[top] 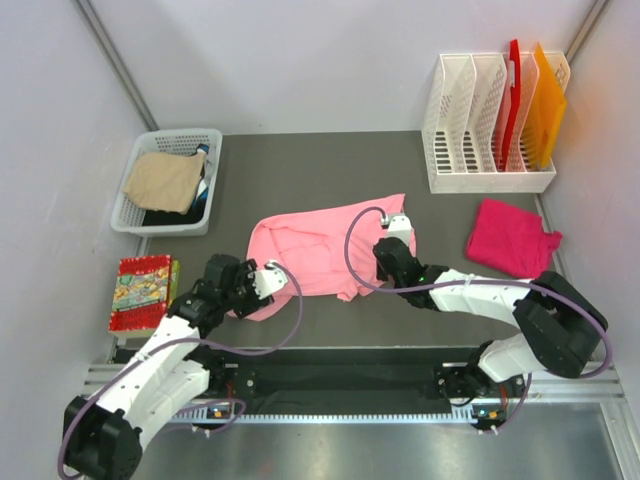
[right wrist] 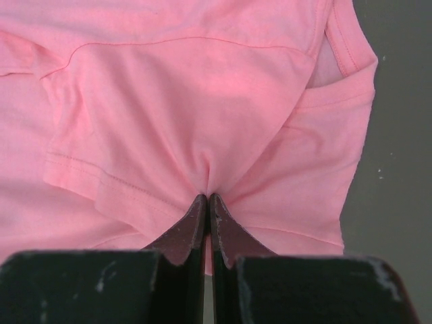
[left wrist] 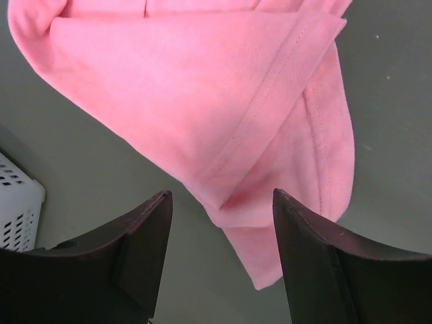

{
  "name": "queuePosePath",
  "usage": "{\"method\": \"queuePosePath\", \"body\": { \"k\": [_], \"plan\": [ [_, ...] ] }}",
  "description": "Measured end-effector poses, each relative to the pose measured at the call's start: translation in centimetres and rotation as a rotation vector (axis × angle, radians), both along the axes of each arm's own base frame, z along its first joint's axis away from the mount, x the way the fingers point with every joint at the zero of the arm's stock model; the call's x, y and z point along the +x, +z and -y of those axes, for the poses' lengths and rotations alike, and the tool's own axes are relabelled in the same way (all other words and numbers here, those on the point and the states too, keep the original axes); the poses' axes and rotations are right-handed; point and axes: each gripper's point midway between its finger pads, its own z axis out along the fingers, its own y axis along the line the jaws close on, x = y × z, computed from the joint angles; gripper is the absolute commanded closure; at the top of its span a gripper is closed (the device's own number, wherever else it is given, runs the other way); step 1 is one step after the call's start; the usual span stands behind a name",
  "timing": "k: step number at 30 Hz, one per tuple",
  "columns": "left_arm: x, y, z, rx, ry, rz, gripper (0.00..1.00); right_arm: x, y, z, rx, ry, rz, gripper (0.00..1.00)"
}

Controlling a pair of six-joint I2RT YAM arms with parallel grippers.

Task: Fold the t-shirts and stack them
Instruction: Flatten out the tshirt

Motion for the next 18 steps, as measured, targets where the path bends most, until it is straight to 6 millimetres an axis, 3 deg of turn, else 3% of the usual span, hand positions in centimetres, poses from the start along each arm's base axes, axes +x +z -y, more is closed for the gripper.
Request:
{"method": "queuePosePath", "body": {
  "k": [10,14,18],
  "plan": [
    [0.9,-3.2,-0.7,0.081,0.036,-0.092,0.39,0.0,0.0,0.0,0.000,0.000,0.000,0.99],
    [1.7,-3.0,-0.8,0.084,0.053,-0.062,0.63,0.0,0.0,0.0,0.001,0.000,0.001,1.00],
    [2.3,-2.5,-0.7,0.076,0.064,-0.032,0.75,0.0,0.0,0.0,0.000,0.000,0.001,1.00]
  ]
}}
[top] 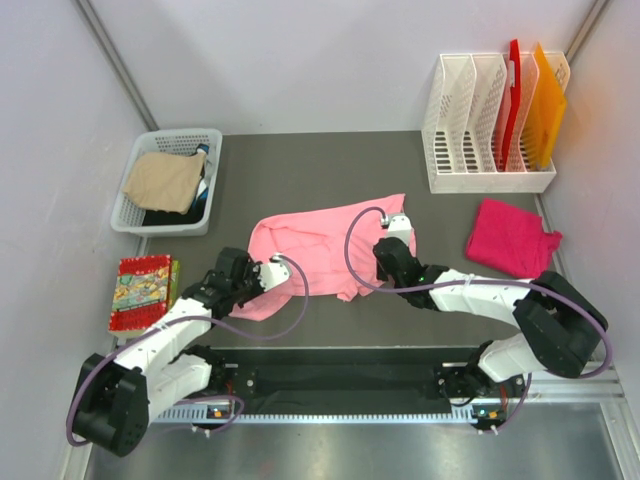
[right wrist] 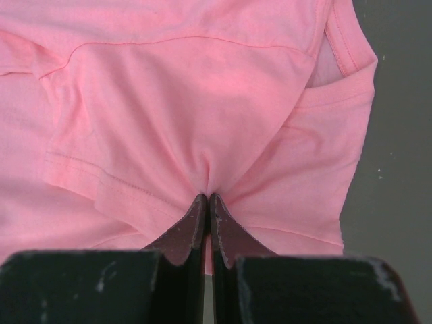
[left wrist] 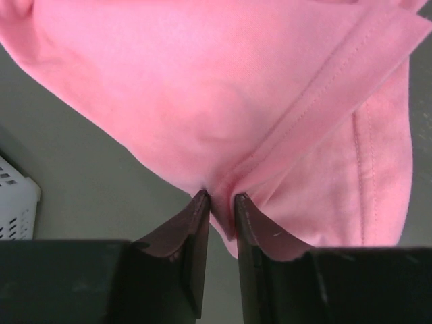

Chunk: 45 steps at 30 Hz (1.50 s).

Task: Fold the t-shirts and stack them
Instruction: Flatten out the tshirt

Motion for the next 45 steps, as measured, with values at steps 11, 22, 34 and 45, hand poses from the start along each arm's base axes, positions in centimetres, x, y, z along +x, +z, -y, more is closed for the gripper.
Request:
{"method": "queuePosePath", "body": {
  "k": [11,22,34,45],
  "plan": [
    [1.6,1.0,-0.2,0.003,0.030,0.076,1.00,0.1,0.5,0.0,0.003,0.005,0.013,1.00],
    [5.9,9.1,-2.1,-0.032,0.162,0.326,1.00,0.2,6.7,0.5,0.077,-0.002,0.126,1.00],
    [8.5,21.2,-5.7,-0.153,0.334,0.624,1.00,-1.2,10.3,2.6,0.161,-0.031,0.210,0.97],
    [8.3,17.3,-5.4,-0.127,0.314,0.537,0.98,-1.8,0.6,3.3,-0.022,-0.063,0.015,0.95]
  ]
}}
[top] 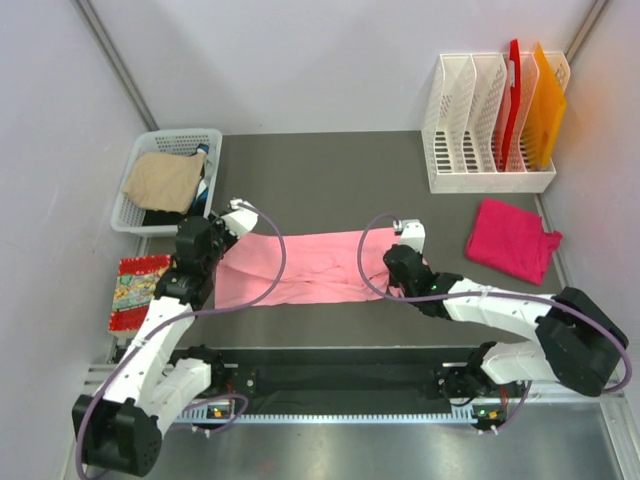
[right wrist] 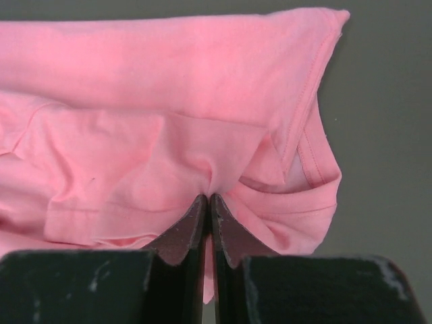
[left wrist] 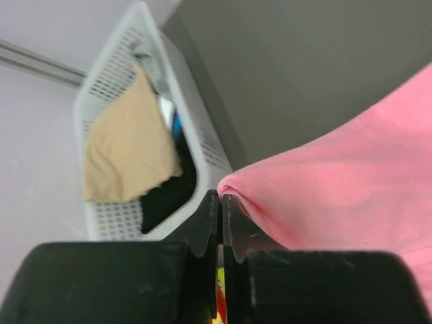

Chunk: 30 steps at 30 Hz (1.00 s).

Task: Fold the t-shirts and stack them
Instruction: Flatten out the tshirt

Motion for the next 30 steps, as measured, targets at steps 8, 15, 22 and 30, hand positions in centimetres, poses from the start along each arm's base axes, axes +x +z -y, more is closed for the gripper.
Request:
{"method": "queuePosePath", "body": {
  "k": [8,15,22,30],
  "plan": [
    [-0.9,-9.6,0.0,0.038,-0.010,-0.222,0.99,1.0,-0.2,-0.7,-0.008,-0.013,0.002,0.88],
    [-0.6,-11.0,0.1,0.038,-0.014,-0.237,0.99,1.5,0.2,-0.5,-0.005,-0.029,0.017,0.83],
    [0.0,-10.6,0.2,0.033,-0.014,-0.210,0.99,2.0,0.3,0.2,-0.018,-0.048,0.021,0.98],
    [0.0,-10.6,0.2,0.033,-0.013,-0.202,0.99,3.0,2.2,-0.3,0.001,-0.050,0.057,1.00]
  ]
}}
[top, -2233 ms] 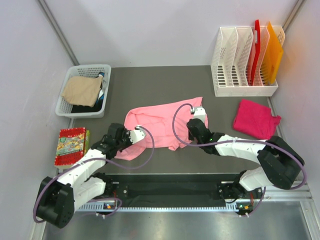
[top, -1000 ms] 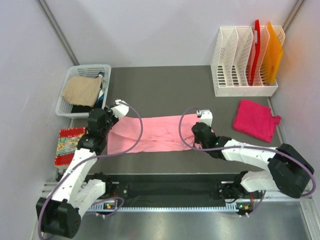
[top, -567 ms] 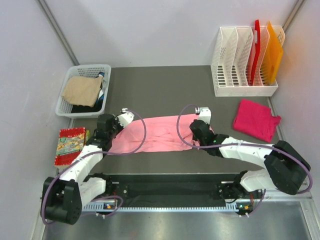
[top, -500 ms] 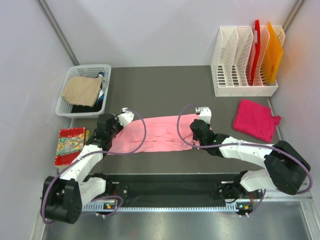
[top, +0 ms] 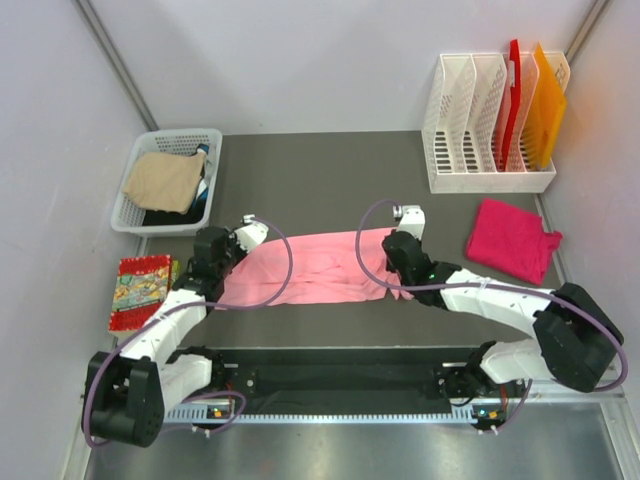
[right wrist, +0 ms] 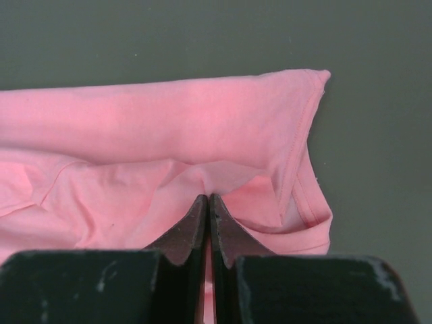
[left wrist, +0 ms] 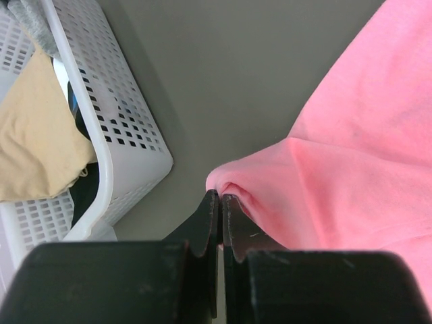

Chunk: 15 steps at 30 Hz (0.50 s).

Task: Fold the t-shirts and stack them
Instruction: Flatten out the tshirt

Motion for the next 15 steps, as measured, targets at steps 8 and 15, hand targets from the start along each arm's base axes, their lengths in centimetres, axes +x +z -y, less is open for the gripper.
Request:
{"method": "queuePosePath", "body": {
  "k": [8,15],
  "plan": [
    [0.1,0.7,0.0,-0.005,0.001,0.024,0.94,0.0,3.2,1.1,0.020,-0.030,0.075,1.00],
    [0.8,-1.4,0.1,-0.001,0.007,-0.010,0.88,1.7,5.7,3.5,-0.004,-0.134,0.134,1.00]
  ]
}}
